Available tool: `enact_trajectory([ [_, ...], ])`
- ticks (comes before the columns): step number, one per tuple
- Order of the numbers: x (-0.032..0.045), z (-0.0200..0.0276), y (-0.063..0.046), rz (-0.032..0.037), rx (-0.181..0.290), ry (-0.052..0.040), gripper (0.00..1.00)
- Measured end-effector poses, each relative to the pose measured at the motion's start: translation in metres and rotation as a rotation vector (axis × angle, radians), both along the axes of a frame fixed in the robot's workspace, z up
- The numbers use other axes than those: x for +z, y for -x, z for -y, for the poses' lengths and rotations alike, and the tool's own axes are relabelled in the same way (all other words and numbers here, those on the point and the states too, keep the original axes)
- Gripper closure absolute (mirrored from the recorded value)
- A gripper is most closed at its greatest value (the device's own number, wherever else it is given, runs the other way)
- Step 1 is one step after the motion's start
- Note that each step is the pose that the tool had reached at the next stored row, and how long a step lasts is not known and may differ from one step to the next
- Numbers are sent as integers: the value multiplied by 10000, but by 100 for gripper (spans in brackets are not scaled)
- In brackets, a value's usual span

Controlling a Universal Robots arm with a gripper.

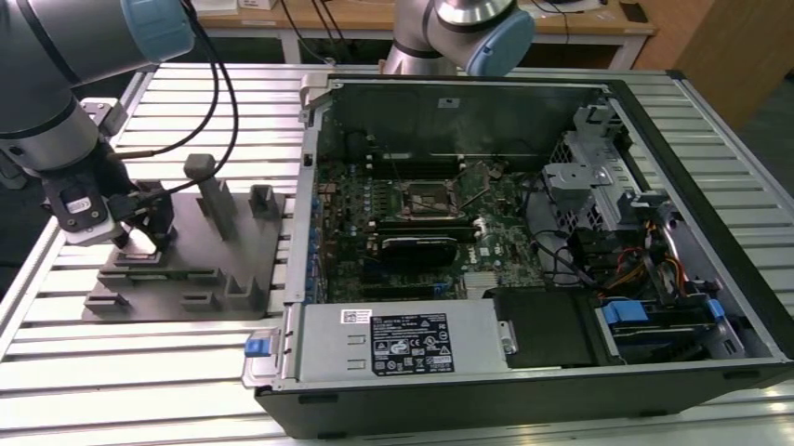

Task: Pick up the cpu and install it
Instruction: 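Pick up the cpu and move it towards the insertion slot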

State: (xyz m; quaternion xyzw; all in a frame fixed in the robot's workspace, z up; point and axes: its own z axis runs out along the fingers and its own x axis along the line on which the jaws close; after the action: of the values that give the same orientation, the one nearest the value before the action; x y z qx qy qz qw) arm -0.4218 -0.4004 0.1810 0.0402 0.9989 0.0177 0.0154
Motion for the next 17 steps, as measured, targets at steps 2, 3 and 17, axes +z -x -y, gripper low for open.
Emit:
enact_trajectory([
  [2,0,0,0,-1,0,0,45],
  [3,0,0,0,0,0,0,45],
  [17,16,0,-3,0,-1,0,38],
])
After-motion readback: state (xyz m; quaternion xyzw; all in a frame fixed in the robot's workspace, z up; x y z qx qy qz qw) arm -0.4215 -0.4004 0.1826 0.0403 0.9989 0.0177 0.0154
